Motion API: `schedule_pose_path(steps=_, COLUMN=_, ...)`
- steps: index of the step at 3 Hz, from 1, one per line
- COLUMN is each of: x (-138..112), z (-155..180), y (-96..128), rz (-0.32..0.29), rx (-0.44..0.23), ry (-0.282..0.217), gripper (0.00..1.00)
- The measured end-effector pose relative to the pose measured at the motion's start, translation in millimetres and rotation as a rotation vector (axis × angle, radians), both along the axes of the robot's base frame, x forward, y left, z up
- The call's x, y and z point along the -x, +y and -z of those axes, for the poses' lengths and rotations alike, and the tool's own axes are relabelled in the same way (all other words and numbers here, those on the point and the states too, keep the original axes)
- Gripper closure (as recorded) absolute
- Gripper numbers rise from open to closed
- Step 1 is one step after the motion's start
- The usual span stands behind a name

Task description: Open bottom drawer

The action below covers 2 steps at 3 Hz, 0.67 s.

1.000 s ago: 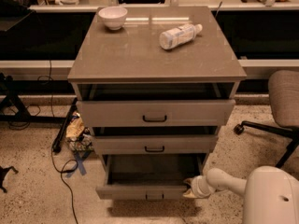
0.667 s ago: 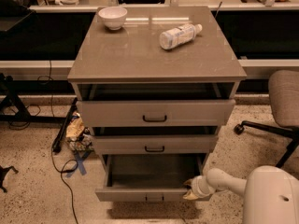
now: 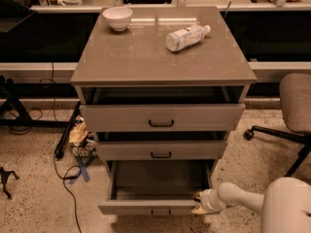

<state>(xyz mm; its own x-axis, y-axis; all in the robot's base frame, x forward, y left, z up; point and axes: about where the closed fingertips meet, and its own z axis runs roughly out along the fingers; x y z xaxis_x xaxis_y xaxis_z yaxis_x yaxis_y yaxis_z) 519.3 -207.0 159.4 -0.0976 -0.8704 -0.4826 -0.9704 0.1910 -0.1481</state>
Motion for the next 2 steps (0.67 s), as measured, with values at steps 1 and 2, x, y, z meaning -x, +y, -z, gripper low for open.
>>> schedule_pose_path(steps=1, x=0.1, z=0.1, y=0.1, rz=0.0, rx=0.0, ry=0.0, gripper=1.0)
schedule_pose_path(steps=2, x=1.3, z=1.4, y=2.0, rz=-0.002, rx=-0.002, ry=0.003, gripper=0.81)
